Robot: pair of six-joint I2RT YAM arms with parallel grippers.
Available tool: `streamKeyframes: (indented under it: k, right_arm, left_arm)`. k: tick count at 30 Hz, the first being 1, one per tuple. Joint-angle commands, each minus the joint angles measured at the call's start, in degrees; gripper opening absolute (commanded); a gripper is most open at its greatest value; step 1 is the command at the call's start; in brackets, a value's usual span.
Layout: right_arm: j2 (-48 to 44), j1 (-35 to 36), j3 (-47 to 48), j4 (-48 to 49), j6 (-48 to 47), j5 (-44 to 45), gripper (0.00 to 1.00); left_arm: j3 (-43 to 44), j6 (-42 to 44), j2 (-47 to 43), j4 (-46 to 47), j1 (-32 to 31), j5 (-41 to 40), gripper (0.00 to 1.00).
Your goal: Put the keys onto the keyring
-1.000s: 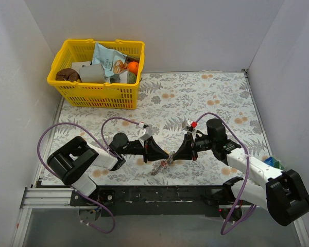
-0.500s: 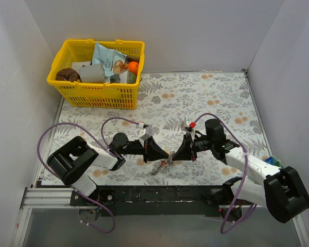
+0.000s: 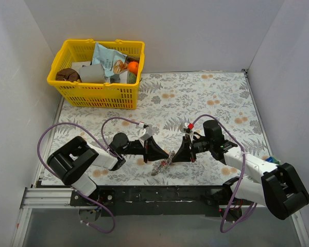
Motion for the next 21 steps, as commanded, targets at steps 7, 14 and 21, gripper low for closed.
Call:
streamKeyframes:
  k: [7,14,21]
  right_arm:
    - [0.9,0.6,-0.1,1.1,-0.6,1.2,0.01]
    - [-0.3,0.9,-0.4,0.7,-0.4,1.9,0.01]
    - [-2.3,0.8,0.1,-2.7,-2.0,4.2,0.01]
  left_arm:
    - [1.6,0.1,-0.6,30.4,0.1,-0.5,0.0]
    - [1.3,0.1,-0.8,30.4,0.1,-0.6,0.0]
    - [1.1,0.1,-0.9,30.4,0.1,-0.6,0.0]
